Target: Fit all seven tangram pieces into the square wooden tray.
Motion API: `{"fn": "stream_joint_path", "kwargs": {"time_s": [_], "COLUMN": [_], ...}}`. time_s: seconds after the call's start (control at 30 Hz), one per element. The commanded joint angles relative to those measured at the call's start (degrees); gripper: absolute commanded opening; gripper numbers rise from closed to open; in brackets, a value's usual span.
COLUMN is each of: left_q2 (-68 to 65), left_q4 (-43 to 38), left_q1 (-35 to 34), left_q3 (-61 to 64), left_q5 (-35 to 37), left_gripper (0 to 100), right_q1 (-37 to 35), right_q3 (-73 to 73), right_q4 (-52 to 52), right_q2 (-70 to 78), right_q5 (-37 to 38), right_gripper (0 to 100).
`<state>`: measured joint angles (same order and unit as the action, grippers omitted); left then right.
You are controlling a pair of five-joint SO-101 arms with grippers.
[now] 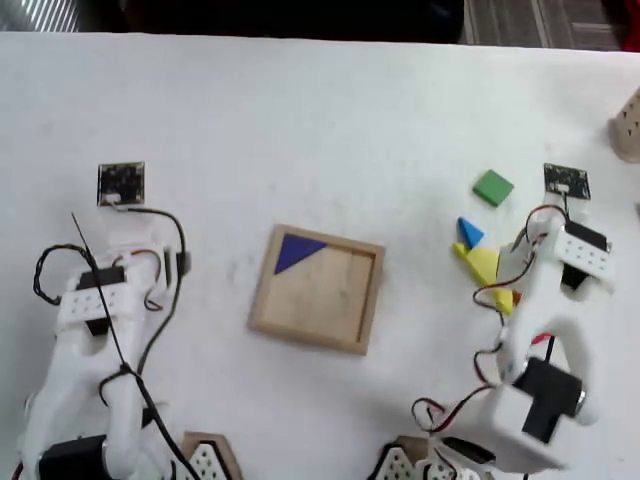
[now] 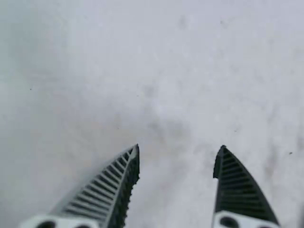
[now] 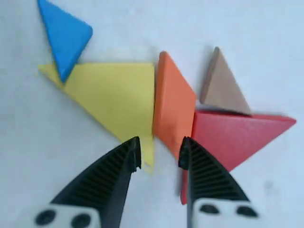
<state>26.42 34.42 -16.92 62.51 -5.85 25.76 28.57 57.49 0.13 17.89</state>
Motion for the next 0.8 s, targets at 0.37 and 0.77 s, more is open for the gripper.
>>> {"fn": "stream_joint_path", "kwargs": {"time_s": [0.37,0.77], "left_q2": [0.13,0.04], "left_q4": [-0.35,-0.35], "left_q1": [-0.22,-0.13], "left_q3": [-1.23,-1.32], "left_q5": [0.44,0.44], "left_gripper": [26,26], "right_q1": [1.63,1.80], "right_q3": [-22.86,-23.91], "right_q4": [4.44,4.62], "right_q2": [22.46,23.34], "right_q5": [-4.22,-4.57], "right_gripper": [12.4,1.8]}}
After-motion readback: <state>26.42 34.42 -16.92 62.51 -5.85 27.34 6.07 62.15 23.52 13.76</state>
